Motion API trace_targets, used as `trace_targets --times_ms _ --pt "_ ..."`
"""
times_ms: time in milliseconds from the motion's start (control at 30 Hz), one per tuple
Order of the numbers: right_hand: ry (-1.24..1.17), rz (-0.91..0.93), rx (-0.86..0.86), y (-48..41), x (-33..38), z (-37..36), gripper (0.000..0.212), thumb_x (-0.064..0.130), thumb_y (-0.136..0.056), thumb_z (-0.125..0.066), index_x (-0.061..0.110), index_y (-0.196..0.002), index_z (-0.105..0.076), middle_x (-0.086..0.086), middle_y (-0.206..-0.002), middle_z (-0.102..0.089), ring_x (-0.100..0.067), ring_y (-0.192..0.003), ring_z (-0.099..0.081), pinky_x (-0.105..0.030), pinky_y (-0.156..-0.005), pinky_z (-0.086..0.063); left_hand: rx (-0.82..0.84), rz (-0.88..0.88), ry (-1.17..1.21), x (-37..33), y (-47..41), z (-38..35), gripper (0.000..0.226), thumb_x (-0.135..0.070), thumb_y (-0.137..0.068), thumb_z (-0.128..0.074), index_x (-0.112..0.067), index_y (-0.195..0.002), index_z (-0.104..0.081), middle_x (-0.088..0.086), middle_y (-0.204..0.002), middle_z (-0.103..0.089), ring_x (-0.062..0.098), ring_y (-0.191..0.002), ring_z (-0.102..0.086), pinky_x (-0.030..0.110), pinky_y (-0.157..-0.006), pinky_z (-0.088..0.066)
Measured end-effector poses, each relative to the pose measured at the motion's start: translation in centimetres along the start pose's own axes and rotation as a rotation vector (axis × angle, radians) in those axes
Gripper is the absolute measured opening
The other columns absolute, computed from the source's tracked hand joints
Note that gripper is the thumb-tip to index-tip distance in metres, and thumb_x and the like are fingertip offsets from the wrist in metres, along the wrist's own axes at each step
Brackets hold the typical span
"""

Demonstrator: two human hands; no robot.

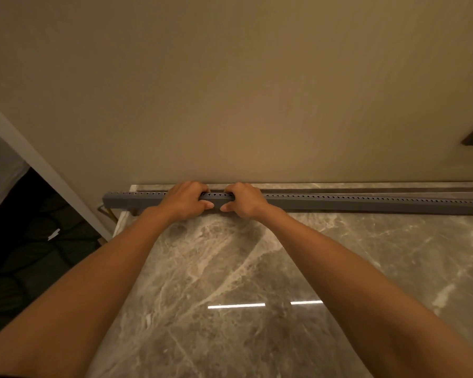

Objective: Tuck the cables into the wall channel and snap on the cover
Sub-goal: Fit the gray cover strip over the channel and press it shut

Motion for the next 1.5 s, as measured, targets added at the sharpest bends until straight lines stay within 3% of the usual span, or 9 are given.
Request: trace_targets --times_ms 533,700,833,933,1067,1133,1233,1367,1500 --pt "0.0 0.0 -0.039 0.1 0.1 -0.1 0.029 0.026 -0.084 -0.068 0.004 -0.103 -0.068 -0.018 -0.104 -0.07 -0.031 -0.095 -0.061 -0.03 -0.072 -0.037 -0.061 -0.04 -0.038 0.0 0.3 0.1 0.03 -0.032 -0.084 -0.064 -0.013 -0.107 -0.067 0.012 -0.108 -0.07 0.032 -0.099 -0.061 0.037 -0.079 -0.048" --pt "0.021 -0.015 -0.016 0.2 0.4 0.1 0.02 0.027 -0.084 -0.068 0.009 -0.083 -0.057 -0.01 -0.084 -0.055 -0.025 -0.081 -0.049 -0.029 -0.069 -0.034 -0.04 -0.046 0.086 0.4 0.9 0.4 0.032 -0.029 -0.083 -0.066 -0.011 -0.11 -0.065 0.013 -0.108 -0.069 0.03 -0.098 -0.061 0.039 -0.082 -0.048" --pt "0.006 0.002 0.009 -0.1 1.6 -0.3 0.029 0.026 -0.085 -0.068 0.002 -0.1 -0.064 -0.009 -0.086 -0.052 -0.023 -0.083 -0.048 -0.029 -0.07 -0.034 -0.017 -0.009 0.145 2.2 1.6 1.5 0.036 -0.023 -0.082 -0.069 -0.009 -0.115 -0.064 0.013 -0.115 -0.068 0.028 -0.104 -0.06 0.037 -0.088 -0.047" --pt "0.01 0.037 0.042 -0.6 3.4 -0.9 0.02 0.026 -0.086 -0.067 0.008 -0.084 -0.057 -0.011 -0.085 -0.053 -0.023 -0.083 -0.048 -0.029 -0.07 -0.033 0.001 0.05 0.165 5.1 2.2 2.6 0.038 -0.023 -0.08 -0.071 -0.009 -0.115 -0.065 0.013 -0.113 -0.068 0.028 -0.102 -0.061 0.037 -0.088 -0.048" --pt "0.006 0.061 0.07 -1.5 6.2 -2.0 0.037 0.027 -0.088 -0.064 0.017 -0.06 -0.042 -0.003 -0.068 -0.045 -0.02 -0.081 -0.044 -0.029 -0.069 -0.032 0.008 0.088 0.175 8.1 2.9 3.6 0.036 -0.021 -0.079 -0.072 -0.01 -0.112 -0.066 0.014 -0.109 -0.068 0.028 -0.098 -0.061 0.039 -0.086 -0.049" --pt "-0.011 0.067 0.085 -2.0 7.5 -2.4 0.027 0.027 -0.088 -0.064 0.014 -0.068 -0.051 -0.005 -0.075 -0.049 -0.021 -0.081 -0.045 -0.029 -0.069 -0.033 0.012 0.087 0.156 8.5 2.9 3.7 0.032 -0.021 -0.079 -0.071 -0.01 -0.109 -0.067 0.014 -0.105 -0.069 0.029 -0.095 -0.061 0.036 -0.078 -0.047" --pt "-0.025 0.087 0.09 -2.4 8.6 -2.8 0.033 0.025 -0.087 -0.065 0.014 -0.065 -0.044 -0.003 -0.068 -0.046 -0.021 -0.08 -0.045 -0.029 -0.068 -0.032 0.001 0.056 0.094 8.7 2.7 3.5 0.027 -0.023 -0.079 -0.071 -0.011 -0.102 -0.069 0.016 -0.097 -0.07 0.031 -0.088 -0.062 0.033 -0.068 -0.041" --pt "0.013 0.103 0.05 -2.5 9.0 -3.0 0.017 0.024 -0.087 -0.065 0.01 -0.087 -0.057 -0.016 -0.089 -0.059 -0.03 -0.09 -0.058 -0.029 -0.068 -0.032 -0.05 0.035 0.03 8.6 2.7 3.4 0.026 -0.025 -0.078 -0.07 -0.015 -0.102 -0.071 0.014 -0.095 -0.07 0.03 -0.086 -0.062 0.037 -0.072 -0.048" --pt "0.047 0.109 0.014 -2.4 9.2 -3.1 0.031 0.026 -0.087 -0.065 0.003 -0.107 -0.064 -0.02 -0.111 -0.067 -0.035 -0.105 -0.061 -0.035 -0.073 -0.038 -0.084 0.026 0.023 8.5 2.7 3.4 0.025 -0.025 -0.078 -0.07 -0.014 -0.101 -0.071 0.013 -0.095 -0.071 0.03 -0.086 -0.062 0.035 -0.07 -0.046"
Point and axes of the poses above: each hand's wrist, its own y-axis away from the middle knuckle, its own z-axis out of the back of the hand, x = y × z, the point moved 2 cm from there along -y, towards the middle knuckle
